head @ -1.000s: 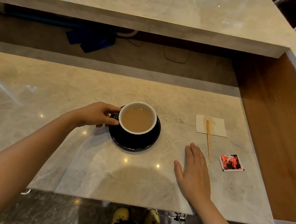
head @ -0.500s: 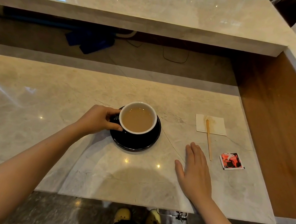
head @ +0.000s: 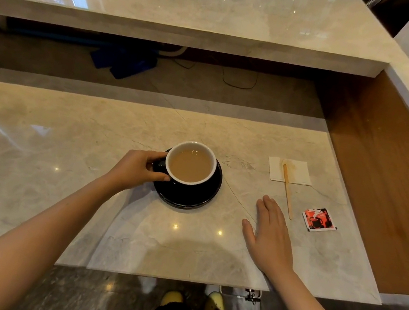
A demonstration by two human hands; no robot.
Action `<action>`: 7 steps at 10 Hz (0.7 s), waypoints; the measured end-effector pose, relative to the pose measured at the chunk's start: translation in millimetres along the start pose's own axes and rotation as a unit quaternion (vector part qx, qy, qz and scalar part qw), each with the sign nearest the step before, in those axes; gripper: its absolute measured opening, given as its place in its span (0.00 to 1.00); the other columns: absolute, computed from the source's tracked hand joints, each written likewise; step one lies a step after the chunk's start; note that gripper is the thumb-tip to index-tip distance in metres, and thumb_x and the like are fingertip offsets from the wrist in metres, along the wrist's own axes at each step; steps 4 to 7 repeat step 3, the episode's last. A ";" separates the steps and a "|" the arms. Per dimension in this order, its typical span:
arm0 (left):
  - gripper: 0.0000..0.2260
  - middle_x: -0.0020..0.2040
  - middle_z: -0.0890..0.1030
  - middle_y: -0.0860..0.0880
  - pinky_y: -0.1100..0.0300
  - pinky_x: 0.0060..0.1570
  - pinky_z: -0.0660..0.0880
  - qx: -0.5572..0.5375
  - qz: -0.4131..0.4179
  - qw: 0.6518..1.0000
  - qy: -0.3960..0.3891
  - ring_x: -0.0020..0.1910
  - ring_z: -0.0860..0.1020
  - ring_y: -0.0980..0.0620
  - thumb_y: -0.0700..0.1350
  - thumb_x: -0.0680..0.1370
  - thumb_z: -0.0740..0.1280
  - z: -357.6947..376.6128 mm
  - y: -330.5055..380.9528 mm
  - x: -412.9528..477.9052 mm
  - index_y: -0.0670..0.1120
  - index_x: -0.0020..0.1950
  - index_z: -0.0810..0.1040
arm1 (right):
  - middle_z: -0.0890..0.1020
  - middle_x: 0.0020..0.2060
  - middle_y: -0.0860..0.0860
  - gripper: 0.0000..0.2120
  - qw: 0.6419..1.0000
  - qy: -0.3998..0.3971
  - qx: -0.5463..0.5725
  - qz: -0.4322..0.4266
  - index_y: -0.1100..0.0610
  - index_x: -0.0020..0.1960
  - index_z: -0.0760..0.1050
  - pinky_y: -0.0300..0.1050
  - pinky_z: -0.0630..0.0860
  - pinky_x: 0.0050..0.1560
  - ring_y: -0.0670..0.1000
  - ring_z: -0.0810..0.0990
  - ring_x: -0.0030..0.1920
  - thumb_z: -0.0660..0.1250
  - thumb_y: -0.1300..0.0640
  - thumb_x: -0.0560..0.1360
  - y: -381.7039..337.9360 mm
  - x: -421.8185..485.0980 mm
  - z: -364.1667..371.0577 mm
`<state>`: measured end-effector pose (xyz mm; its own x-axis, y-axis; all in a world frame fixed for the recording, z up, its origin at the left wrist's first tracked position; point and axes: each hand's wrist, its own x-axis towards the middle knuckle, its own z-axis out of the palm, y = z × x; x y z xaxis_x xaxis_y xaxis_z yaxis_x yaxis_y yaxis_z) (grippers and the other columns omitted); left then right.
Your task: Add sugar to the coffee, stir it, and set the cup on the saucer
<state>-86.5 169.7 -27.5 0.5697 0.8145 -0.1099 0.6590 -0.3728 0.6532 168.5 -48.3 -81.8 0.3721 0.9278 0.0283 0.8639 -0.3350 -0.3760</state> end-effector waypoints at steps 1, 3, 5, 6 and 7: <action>0.26 0.47 0.80 0.52 0.67 0.35 0.73 -0.005 0.006 0.999 0.036 0.38 0.78 0.54 0.42 0.69 0.76 2.7 -2.7 -7.0 0.49 0.65 0.74 | 0.61 0.74 0.53 0.27 0.999 0.008 0.033 0.006 0.59 0.71 0.61 0.47 0.55 0.72 0.51 0.56 0.74 0.59 0.47 0.77 -2.5 -3.8 -0.9; 0.23 0.49 0.82 0.49 0.61 0.38 0.73 -0.041 -0.043 0.993 0.101 0.37 0.78 0.55 0.41 0.70 0.75 7.2 0.4 -25.2 0.47 0.64 0.75 | 0.76 0.58 0.53 0.10 0.991 0.077 0.108 0.005 0.59 0.56 0.75 0.40 0.68 0.60 0.51 0.72 0.61 0.61 0.59 0.76 -3.2 -9.1 -4.5; 0.23 0.49 0.82 0.49 0.61 0.38 0.73 -0.041 -0.043 0.993 0.101 0.37 0.78 0.55 0.41 0.70 0.75 7.2 0.4 -25.2 0.47 0.64 0.75 | 0.76 0.58 0.53 0.10 0.991 0.077 0.108 0.005 0.59 0.56 0.75 0.40 0.68 0.60 0.51 0.72 0.61 0.61 0.59 0.76 -3.2 -9.1 -4.5; 0.23 0.49 0.82 0.49 0.61 0.38 0.73 -0.041 -0.043 0.993 0.101 0.37 0.78 0.55 0.41 0.70 0.75 7.2 0.4 -25.2 0.47 0.64 0.75 | 0.76 0.58 0.53 0.10 0.991 0.077 0.108 0.005 0.59 0.56 0.75 0.40 0.68 0.60 0.51 0.72 0.61 0.61 0.59 0.76 -3.2 -9.1 -4.5; 0.23 0.49 0.82 0.49 0.61 0.38 0.73 -0.041 -0.043 0.993 0.101 0.37 0.78 0.55 0.41 0.70 0.75 7.2 0.4 -25.2 0.47 0.64 0.75 | 0.76 0.58 0.53 0.10 0.991 0.077 0.108 0.005 0.59 0.56 0.75 0.40 0.68 0.60 0.51 0.72 0.61 0.61 0.59 0.76 -3.2 -9.1 -4.5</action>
